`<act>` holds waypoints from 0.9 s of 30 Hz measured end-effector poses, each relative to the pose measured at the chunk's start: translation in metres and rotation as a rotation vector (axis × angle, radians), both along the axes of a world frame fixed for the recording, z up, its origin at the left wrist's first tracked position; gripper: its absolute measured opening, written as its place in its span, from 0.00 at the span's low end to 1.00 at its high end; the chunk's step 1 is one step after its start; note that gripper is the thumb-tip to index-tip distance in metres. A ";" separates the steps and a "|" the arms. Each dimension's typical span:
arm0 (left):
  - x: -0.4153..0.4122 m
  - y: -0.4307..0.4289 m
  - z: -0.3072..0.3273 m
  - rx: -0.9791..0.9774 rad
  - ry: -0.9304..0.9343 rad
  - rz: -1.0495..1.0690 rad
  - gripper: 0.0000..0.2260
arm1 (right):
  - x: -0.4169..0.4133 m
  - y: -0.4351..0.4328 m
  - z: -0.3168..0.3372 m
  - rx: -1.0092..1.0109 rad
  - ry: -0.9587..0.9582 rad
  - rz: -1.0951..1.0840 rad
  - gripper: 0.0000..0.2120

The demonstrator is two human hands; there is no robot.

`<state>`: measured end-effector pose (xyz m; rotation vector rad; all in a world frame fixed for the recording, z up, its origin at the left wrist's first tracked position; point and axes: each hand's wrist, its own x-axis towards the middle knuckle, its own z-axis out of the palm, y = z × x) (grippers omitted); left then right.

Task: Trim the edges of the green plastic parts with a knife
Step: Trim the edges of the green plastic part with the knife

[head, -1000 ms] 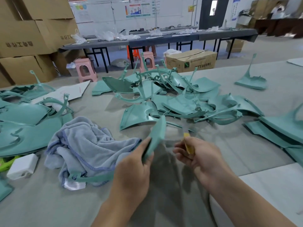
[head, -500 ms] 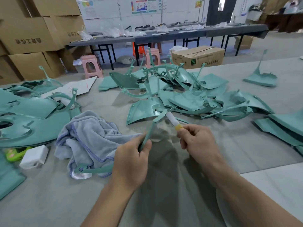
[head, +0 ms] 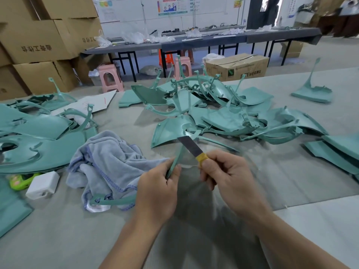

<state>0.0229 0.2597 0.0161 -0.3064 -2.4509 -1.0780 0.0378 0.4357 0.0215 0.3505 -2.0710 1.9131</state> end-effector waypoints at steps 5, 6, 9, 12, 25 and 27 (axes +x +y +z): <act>0.001 -0.001 0.000 -0.012 0.020 -0.016 0.06 | -0.016 0.018 -0.012 0.051 -0.196 -0.269 0.13; 0.002 -0.001 0.000 -0.010 0.021 -0.025 0.06 | -0.016 0.022 -0.011 0.007 -0.162 -0.245 0.13; 0.003 0.001 0.000 0.001 0.009 -0.022 0.08 | -0.009 0.019 -0.004 -0.022 -0.041 -0.048 0.12; 0.003 0.000 -0.001 -0.005 0.000 -0.036 0.10 | -0.023 0.015 -0.013 0.170 -0.168 -0.192 0.14; 0.007 0.000 -0.001 -0.025 0.006 -0.032 0.13 | -0.032 0.030 -0.009 0.013 -0.267 -0.318 0.15; 0.007 0.001 -0.002 -0.026 0.012 -0.023 0.15 | -0.021 0.024 -0.007 -0.095 -0.089 -0.117 0.12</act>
